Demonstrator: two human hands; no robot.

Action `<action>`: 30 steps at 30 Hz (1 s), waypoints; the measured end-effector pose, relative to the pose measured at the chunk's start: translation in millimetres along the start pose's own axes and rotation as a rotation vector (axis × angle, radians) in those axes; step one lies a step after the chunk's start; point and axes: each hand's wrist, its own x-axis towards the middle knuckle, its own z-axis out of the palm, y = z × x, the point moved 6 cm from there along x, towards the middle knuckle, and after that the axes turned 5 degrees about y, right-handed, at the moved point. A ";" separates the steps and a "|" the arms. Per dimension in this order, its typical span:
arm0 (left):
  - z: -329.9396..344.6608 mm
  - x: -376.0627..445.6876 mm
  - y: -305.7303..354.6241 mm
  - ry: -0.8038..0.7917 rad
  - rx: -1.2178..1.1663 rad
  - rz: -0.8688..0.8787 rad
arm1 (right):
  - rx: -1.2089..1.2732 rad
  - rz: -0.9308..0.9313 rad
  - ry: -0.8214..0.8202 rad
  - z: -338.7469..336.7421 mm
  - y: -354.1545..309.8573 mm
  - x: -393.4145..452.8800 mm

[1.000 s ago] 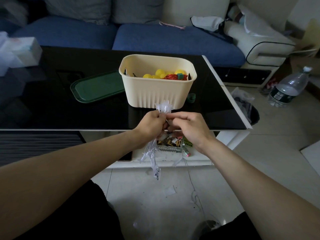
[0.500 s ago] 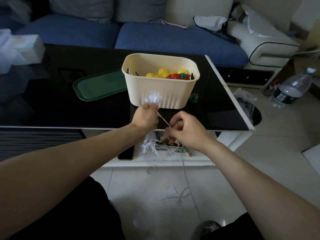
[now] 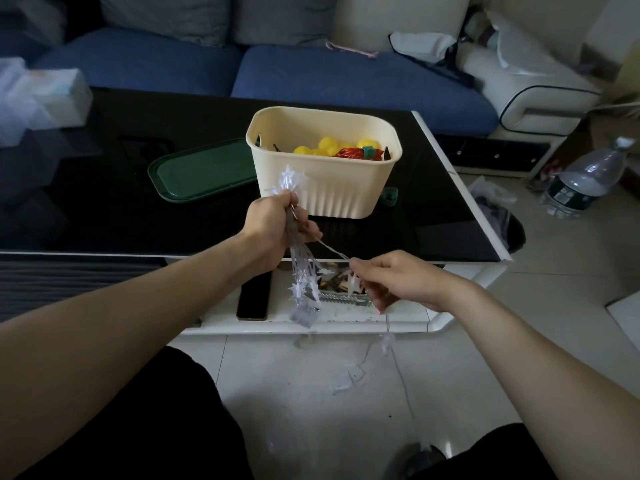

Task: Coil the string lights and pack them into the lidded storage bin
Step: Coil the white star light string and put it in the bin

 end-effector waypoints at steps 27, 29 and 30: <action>38.1 -15.2 -56.2 -0.147 0.803 0.024 | -0.232 -0.320 0.323 11.8 -32.7 2.7; 34.7 -15.5 -58.3 -0.153 0.866 0.002 | -0.208 -0.297 0.295 12.1 -31.6 2.5; 32.8 -15.9 -58.1 -0.150 0.890 -0.009 | -0.189 -0.276 0.279 12.2 -30.9 2.1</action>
